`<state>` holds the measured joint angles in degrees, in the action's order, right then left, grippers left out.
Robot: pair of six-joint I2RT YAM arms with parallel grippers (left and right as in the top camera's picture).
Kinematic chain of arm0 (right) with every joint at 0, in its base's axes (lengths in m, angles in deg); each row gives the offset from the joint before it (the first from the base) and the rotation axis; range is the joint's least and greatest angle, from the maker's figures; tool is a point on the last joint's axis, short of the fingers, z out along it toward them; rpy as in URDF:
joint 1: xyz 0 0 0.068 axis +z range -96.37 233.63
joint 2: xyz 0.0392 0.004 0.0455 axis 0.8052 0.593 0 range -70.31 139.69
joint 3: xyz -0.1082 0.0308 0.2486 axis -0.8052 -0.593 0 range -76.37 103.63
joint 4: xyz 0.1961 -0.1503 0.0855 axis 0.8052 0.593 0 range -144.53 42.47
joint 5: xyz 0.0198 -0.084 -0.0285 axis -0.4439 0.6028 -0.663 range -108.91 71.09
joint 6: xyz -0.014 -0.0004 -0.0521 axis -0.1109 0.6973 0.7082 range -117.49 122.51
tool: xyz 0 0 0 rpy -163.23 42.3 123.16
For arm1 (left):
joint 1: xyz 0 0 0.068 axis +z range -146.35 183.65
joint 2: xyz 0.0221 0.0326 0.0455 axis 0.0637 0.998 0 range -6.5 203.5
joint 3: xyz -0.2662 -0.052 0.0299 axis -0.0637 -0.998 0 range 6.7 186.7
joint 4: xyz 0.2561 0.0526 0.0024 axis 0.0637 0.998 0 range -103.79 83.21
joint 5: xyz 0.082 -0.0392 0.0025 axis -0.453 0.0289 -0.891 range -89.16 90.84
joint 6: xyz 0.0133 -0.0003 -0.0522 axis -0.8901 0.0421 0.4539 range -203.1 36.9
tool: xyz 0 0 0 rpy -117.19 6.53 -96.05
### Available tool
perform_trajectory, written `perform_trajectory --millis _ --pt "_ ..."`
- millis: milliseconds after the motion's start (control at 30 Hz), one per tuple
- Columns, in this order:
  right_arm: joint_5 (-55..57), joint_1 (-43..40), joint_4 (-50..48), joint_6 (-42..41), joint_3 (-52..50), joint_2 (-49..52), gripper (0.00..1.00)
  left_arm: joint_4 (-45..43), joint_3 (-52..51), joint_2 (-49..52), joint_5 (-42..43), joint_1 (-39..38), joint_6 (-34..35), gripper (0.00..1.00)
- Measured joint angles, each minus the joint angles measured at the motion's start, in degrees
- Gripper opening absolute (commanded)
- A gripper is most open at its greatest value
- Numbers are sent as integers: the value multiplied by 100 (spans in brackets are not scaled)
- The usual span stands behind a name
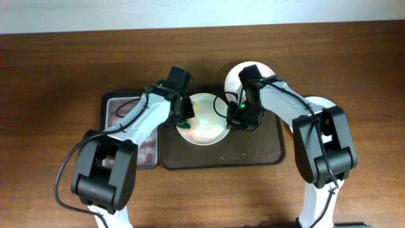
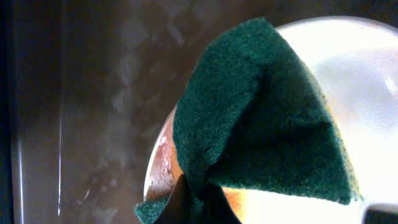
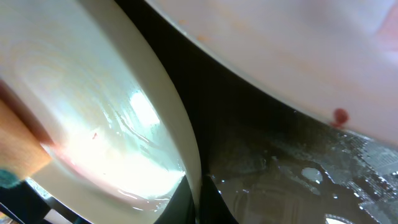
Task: Clean dirty plates on tray and stack at the side
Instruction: 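Scrub the sauce-smeared plate with the sponge while the right gripper holds its rim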
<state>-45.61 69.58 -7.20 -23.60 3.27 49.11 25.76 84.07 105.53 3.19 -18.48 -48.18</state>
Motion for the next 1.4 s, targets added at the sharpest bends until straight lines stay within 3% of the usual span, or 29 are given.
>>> perform_trajectory --millis 200,467,667,800,1000,1200,1400 --pt "72 0 83 72 0 0 4 -601 151 7 968 157 -542 0" --pt "90 0 94 109 0 0 4 -136 210 11 1375 87 -750 0" --pt "90 0 131 114 0 0 4 284 120 98 1285 -310 -789 0" --pt "90 0 131 127 0 0 4 389 74 114 621 -407 -776 0" --pt "90 0 146 101 0 0 4 -535 44 114 -337 -332 -588 0" --pt "90 0 192 109 0 0 4 -1349 42 114 55 -280 -525 0" --pt "92 0 260 133 0 0 4 -332 46 114 518 -264 -525 0"
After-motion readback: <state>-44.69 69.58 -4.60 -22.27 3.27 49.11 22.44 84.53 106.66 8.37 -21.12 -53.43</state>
